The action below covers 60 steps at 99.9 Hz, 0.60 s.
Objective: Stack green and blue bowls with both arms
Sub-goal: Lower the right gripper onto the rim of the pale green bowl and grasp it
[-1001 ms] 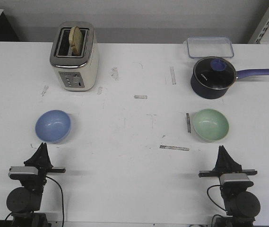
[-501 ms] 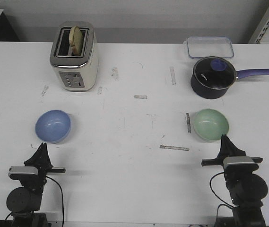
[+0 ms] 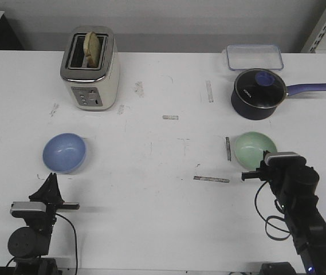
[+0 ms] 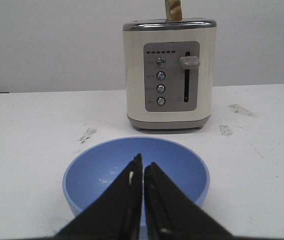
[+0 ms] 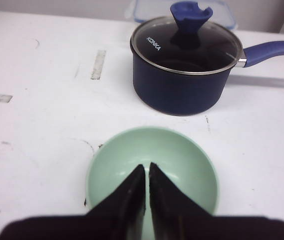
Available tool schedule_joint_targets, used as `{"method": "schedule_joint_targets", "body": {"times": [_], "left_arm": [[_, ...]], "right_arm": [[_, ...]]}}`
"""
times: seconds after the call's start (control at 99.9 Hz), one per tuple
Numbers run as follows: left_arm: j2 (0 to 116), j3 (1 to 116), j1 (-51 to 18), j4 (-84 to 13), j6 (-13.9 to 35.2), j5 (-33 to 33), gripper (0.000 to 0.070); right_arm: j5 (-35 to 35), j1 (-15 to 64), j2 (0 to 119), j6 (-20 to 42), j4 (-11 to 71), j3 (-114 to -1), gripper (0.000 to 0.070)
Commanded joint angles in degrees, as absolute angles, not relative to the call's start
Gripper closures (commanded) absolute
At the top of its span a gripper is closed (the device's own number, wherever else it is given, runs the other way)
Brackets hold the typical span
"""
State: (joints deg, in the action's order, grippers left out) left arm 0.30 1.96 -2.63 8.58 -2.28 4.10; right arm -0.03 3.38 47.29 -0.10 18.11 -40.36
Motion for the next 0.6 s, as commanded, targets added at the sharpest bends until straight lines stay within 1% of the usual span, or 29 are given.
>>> {"method": "schedule_joint_targets", "body": {"times": [0.0,0.11,0.24,0.28,0.31,0.391,0.441,0.481,0.561,0.591], "left_arm": [[0.19,0.71,-2.59,9.43,-2.96,3.84,0.0698],[0.19,0.71,-2.59,9.43,-2.96,3.84,0.0698],[0.19,0.71,-2.59,9.43,-2.96,3.84,0.0699],[0.19,0.71,-2.59,9.43,-2.96,3.84,0.0698],[0.19,0.71,-2.59,9.43,-2.96,3.84,0.0698],[0.19,0.71,-2.59,9.43,-2.96,3.84,0.0698],[0.19,0.71,-2.59,9.43,-2.96,3.84,0.0698],[0.19,0.71,-2.59,9.43,-2.96,3.84,0.0698],[0.19,0.71,-2.59,9.43,-2.96,3.84,0.0698],[0.19,0.71,-2.59,9.43,-2.96,3.84,0.0698]], "right_arm": [[-0.21,3.53,50.70,2.17,18.94,-43.40,0.0693],[-1.87,3.51,55.83,4.16,22.09,-47.31,0.0693],[-8.01,2.55,61.23,7.77,25.45,-52.47,0.0691],[-9.45,1.76,62.94,9.21,27.05,-54.28,0.0680],[-10.17,1.02,64.27,10.20,28.45,-55.75,0.0649],[-11.33,-1.30,67.81,11.40,32.51,-59.86,0.0498],[-11.86,-2.68,69.95,12.01,34.81,-62.39,0.0436],[-12.25,-3.75,71.75,12.29,36.34,-64.34,0.0411],[-12.25,-5.72,74.91,12.29,39.29,-67.77,0.0405],[-12.27,-6.50,76.09,12.29,40.38,-68.88,0.0391]]}}
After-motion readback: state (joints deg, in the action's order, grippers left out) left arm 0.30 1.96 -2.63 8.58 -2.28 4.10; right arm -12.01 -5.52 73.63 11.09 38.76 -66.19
